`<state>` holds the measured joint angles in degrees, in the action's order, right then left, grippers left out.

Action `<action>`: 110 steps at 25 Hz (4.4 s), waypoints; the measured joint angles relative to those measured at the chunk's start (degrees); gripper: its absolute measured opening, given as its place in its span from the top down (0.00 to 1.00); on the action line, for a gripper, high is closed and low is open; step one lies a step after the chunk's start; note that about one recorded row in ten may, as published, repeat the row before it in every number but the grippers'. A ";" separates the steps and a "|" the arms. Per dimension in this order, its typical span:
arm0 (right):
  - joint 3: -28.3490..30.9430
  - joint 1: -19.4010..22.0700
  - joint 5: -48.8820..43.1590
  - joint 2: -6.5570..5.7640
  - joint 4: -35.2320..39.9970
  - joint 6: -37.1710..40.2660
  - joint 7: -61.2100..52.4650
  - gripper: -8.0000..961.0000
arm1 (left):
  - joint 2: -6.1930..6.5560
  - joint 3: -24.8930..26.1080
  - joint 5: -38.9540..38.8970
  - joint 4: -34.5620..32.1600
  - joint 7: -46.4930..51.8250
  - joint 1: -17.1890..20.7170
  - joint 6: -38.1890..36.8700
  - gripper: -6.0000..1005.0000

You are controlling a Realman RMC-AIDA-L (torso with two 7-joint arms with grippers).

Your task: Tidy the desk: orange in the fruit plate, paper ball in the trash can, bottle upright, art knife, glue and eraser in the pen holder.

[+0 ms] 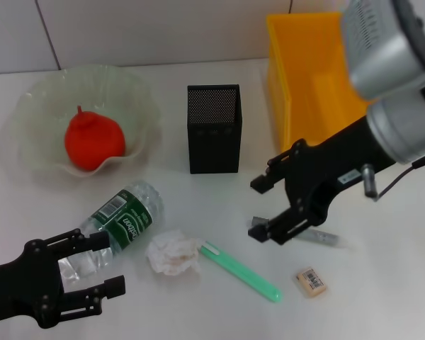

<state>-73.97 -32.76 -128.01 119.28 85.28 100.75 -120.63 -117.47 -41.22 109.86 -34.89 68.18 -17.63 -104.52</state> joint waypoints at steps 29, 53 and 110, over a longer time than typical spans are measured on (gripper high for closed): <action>-33.33 -1.19 -6.77 0.34 -8.03 -32.91 -11.54 0.21 | 0.67 -0.14 0.26 -0.09 0.01 0.02 -0.77 0.20; -33.85 -3.34 -3.73 0.34 -11.19 -32.01 -14.35 0.21 | 0.85 0.00 0.26 -0.27 0.23 -0.21 -1.01 0.20; 16.20 1.08 -20.55 -0.35 2.74 -25.26 -16.02 0.71 | 0.20 -0.06 0.07 -0.71 0.02 -0.44 -1.39 0.20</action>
<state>-57.77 -31.67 -148.56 118.93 88.02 75.48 -136.65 -117.27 -41.28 109.93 -35.60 68.20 -18.07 -105.91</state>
